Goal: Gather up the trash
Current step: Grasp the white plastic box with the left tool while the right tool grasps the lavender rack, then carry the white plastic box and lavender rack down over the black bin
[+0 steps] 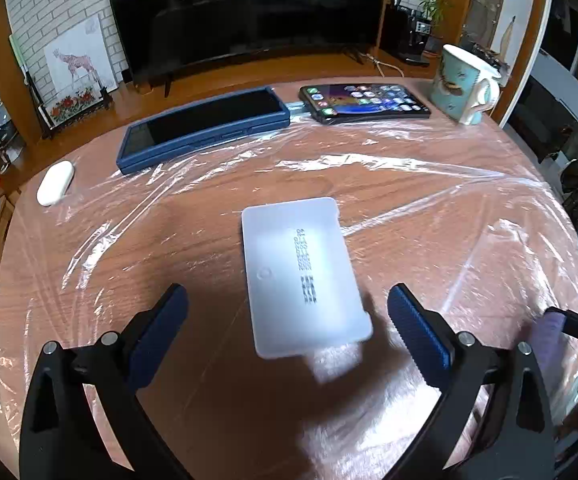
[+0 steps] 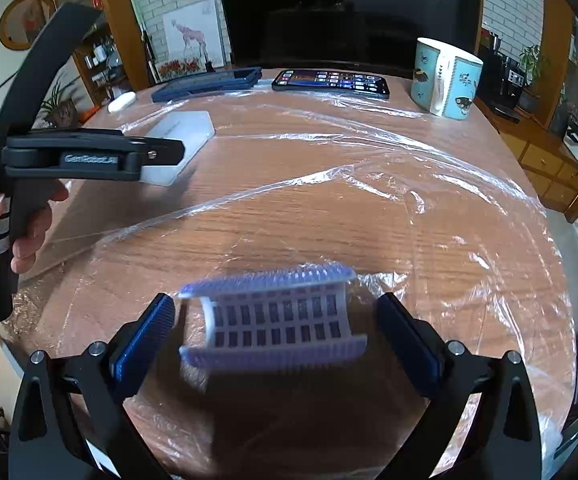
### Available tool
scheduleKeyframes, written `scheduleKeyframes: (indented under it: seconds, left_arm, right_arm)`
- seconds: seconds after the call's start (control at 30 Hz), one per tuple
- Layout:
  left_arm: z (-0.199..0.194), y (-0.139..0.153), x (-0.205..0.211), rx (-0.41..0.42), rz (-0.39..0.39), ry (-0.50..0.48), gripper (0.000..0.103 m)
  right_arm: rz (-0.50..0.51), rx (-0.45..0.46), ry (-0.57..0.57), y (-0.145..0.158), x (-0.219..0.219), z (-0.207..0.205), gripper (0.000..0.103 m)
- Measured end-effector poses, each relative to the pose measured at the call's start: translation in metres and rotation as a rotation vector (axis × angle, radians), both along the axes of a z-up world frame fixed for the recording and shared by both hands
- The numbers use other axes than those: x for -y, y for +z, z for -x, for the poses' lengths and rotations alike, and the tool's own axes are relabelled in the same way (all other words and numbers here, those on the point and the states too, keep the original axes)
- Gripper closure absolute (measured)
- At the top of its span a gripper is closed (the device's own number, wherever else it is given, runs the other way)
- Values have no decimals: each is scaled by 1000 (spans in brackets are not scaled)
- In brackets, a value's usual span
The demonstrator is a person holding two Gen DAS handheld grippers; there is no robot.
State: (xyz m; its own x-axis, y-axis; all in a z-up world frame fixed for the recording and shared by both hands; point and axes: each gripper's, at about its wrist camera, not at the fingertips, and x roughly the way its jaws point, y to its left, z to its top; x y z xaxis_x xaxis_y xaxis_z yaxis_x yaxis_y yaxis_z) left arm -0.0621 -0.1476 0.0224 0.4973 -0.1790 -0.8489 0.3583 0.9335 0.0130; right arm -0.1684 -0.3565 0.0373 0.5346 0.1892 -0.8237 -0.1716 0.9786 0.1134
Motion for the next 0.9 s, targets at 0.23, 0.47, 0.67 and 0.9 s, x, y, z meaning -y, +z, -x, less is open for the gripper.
scheduleKeyframes:
  seconds: [0.23,0.47,0.67,0.9]
  left_arm:
    - [-6,-10,3,-10,-6,-6,28]
    - [-9,-6,-3,-2,41,-5,48]
    - [-8,2,-13,5,84,18,48]
    - [6,10,-20,6,116,12,48]
  right_arm:
    - [5,-8,12,-1,-2,-2,12]
    - [-12,8,34,3,-5,-3,32]
    - [-72,7,21,8,0,-2,32]
    - [-154,-9,-20,13,10,-5,32]
